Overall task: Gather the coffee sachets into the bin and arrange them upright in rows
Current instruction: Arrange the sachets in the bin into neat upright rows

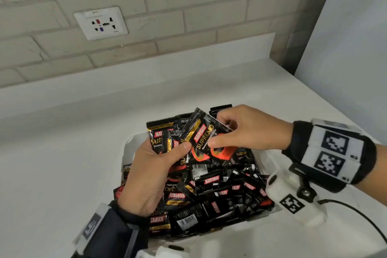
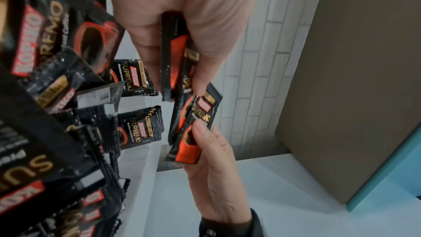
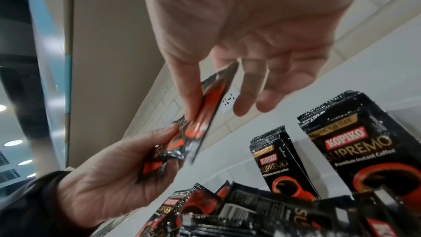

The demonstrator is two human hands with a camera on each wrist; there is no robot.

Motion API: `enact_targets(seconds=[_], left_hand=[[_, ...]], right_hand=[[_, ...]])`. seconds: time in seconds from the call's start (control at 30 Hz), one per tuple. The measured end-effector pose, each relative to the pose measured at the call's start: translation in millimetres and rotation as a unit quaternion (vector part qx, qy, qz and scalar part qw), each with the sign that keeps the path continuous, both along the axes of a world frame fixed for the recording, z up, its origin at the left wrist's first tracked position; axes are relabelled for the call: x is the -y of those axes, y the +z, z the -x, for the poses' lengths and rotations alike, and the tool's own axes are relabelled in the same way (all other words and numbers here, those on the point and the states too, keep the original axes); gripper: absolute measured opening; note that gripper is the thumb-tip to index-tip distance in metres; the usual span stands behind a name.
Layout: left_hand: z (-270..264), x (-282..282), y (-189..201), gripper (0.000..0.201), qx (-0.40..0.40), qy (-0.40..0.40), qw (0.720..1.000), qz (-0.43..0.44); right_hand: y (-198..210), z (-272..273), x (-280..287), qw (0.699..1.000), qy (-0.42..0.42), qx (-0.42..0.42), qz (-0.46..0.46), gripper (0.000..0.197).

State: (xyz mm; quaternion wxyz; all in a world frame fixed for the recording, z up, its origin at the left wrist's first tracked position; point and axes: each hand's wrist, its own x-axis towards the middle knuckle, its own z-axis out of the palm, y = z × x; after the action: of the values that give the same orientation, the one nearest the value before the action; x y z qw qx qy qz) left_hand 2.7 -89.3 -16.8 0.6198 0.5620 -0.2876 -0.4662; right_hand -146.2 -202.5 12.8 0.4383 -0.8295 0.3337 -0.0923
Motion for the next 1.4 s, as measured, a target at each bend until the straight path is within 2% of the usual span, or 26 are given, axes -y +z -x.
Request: enact_targets(seconds=[0.13, 0.23, 0.33, 0.37, 0.43, 0.5, 0.57, 0.67, 0.8, 0.93, 1.1, 1.23, 1.4], left_hand=[[2.0, 0.1, 1.1, 0.029, 0.029, 0.004, 1.000, 0.005], [4.0, -1.5, 1.9, 0.036, 0.060, -0.008, 0.998, 0.006], [5.8, -3.0, 0.8, 0.037, 0.087, -0.012, 0.996, 0.011], [5.6, -3.2, -0.1, 0.034, 0.093, -0.007, 0.996, 0.012], [4.6, -2.7, -1.2, 0.028, 0.101, 0.005, 0.995, 0.007], [2.7, -2.0, -1.1, 0.025, 0.107, 0.015, 0.994, -0.003], [1.3, -2.0, 0.8, 0.024, 0.117, 0.017, 0.993, -0.009], [2.9, -2.5, 3.5, 0.025, 0.141, 0.004, 0.990, -0.009], [1.7, -2.4, 6.3, 0.022, 0.167, 0.015, 0.986, 0.002], [-14.5, -3.3, 9.2, 0.018, 0.154, 0.064, 0.986, 0.014], [-31.0, -7.2, 10.5, 0.018, 0.096, 0.088, 0.991, 0.014], [-30.8, -8.5, 9.3, 0.014, 0.096, 0.085, 0.992, 0.011], [-31.0, -8.2, 7.4, 0.022, 0.103, 0.082, 0.991, 0.010]], right_hand=[[-0.5, -0.7, -5.0, 0.995, 0.056, -0.076, 0.044, 0.054], [-3.7, -1.1, -4.4, 0.994, 0.060, -0.079, 0.037, 0.050], [-6.4, -0.7, -5.4, 0.993, 0.060, -0.097, 0.040, 0.075], [-6.9, -0.7, -7.0, 0.991, 0.064, -0.107, 0.048, 0.077], [-5.6, 0.3, -8.2, 0.986, 0.068, -0.126, 0.082, 0.070], [1.0, 0.5, -5.9, 0.984, 0.044, -0.125, 0.117, 0.048], [10.1, -0.5, -2.3, 0.988, 0.017, -0.091, 0.124, 0.031], [18.3, -3.5, 0.0, 0.991, 0.028, -0.061, 0.117, 0.018], [23.7, -3.2, 9.7, 0.990, 0.043, -0.063, 0.122, 0.015], [26.6, 9.0, 42.8, 0.983, -0.023, -0.075, 0.165, 0.011], [4.4, 15.1, 61.8, 0.983, -0.053, -0.126, 0.123, 0.010], [-12.1, 8.7, 63.2, 0.975, -0.056, -0.149, 0.155, 0.010], [-25.5, 0.8, 65.2, 0.966, -0.038, -0.194, 0.165, 0.014]])
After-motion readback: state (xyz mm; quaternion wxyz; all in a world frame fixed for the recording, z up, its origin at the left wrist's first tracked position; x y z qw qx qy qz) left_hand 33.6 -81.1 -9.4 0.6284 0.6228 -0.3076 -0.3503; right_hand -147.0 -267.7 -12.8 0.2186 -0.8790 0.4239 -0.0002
